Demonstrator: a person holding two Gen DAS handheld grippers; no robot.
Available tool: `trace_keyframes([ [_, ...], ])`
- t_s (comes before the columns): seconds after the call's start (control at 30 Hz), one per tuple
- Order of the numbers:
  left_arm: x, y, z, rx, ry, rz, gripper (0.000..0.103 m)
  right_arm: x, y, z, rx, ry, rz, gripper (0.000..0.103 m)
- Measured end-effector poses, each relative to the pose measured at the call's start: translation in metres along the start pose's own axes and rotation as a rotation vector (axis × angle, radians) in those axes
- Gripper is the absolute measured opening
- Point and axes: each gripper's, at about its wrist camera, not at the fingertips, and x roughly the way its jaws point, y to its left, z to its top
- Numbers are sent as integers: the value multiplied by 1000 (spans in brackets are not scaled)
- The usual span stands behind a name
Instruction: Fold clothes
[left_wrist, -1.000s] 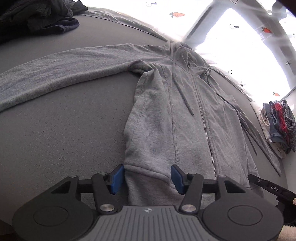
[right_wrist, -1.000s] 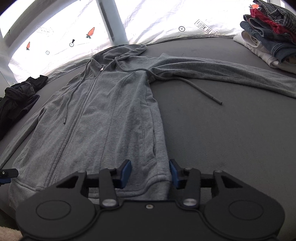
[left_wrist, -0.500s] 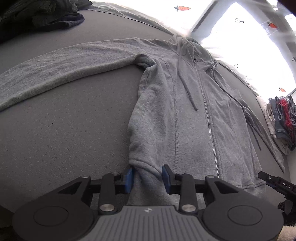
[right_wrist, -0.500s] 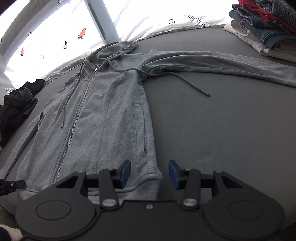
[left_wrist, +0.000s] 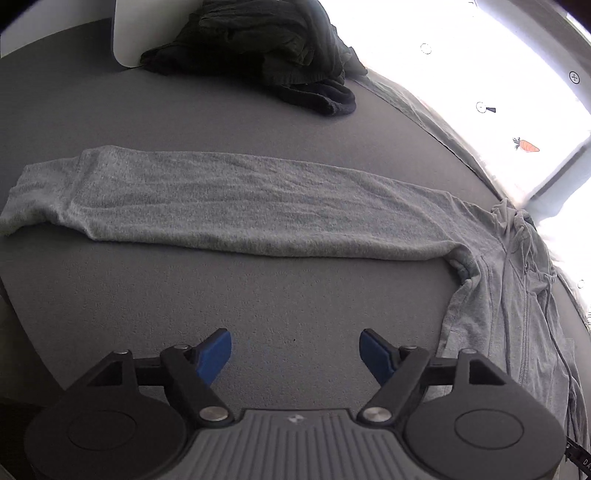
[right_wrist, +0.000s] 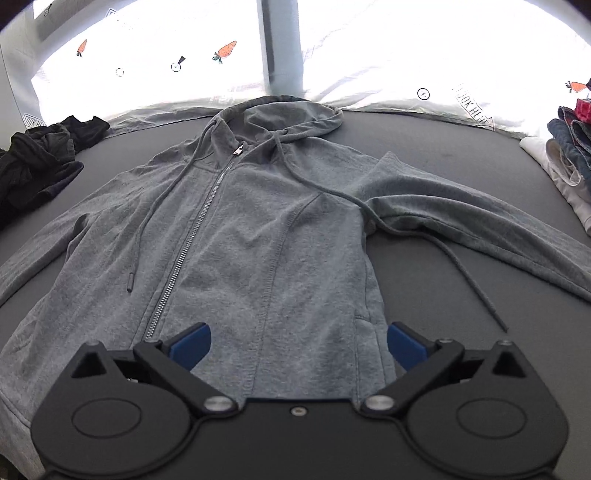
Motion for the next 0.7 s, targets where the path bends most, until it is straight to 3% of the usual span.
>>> trace_keyframes([
  [0.1,1,24,10,-87,-28,64,78,21,17,8,-45,19,0,103],
  [0.3,4,49,23,-140,-61,131,84,49,30,20,-53,72,-25,103],
  [0.6,17,42,33,-190,-108,209,95,53,26,21,-37,100,-13,103],
  [0.7,30,31,38,-137,-126,266,100,51,26,19,-43,85,-7,103],
])
